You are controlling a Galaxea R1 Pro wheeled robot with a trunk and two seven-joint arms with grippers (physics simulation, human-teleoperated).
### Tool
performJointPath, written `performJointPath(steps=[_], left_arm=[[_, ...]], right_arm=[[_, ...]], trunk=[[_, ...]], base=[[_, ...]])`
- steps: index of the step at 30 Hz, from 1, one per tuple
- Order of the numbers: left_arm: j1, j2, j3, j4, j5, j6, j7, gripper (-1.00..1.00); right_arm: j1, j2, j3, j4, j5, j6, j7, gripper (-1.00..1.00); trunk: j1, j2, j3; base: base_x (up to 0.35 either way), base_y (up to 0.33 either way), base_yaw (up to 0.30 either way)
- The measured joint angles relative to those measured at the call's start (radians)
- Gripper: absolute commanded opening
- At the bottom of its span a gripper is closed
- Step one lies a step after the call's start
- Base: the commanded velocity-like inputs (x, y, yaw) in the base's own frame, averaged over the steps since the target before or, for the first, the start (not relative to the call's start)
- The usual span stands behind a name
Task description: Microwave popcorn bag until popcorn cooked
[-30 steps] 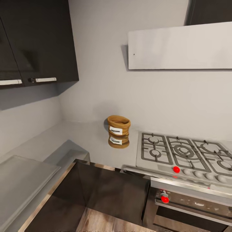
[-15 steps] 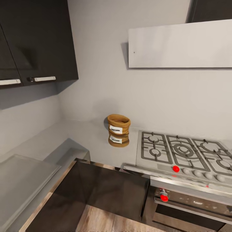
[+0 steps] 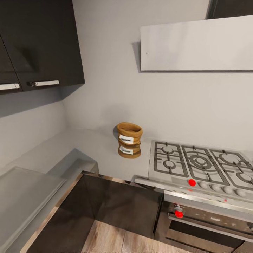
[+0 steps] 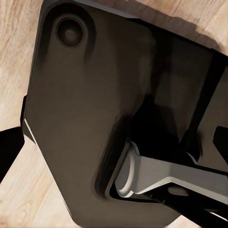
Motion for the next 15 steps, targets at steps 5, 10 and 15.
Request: performJointPath(steps=[5,10,15], left_arm=[[0.0,0.0,0.0,0.0,0.0,0.0,-0.001,1.0],[0.0,0.0,0.0,0.0,0.0,-0.004,-0.001,1.0],[0.0,0.0,0.0,0.0,0.0,-0.005,-0.001,1.0]], right_arm=[[0.0,0.0,0.0,0.0,0.0,0.0,0.0,1.0],[0.0,-0.001,0.0,0.0,0.0,-0.001,0.0,1.0],[0.0,-0.001,-0.001,0.0,-0.001,-0.002,0.0,1.0]], trunk=[[0.0,0.0,-0.008],[0.0,0.0,-0.016],[0.0,0.0,-0.023]], base=[[0.0,0.0,0.0],[0.0,0.0,0.0],[0.0,0.0,0.0]])
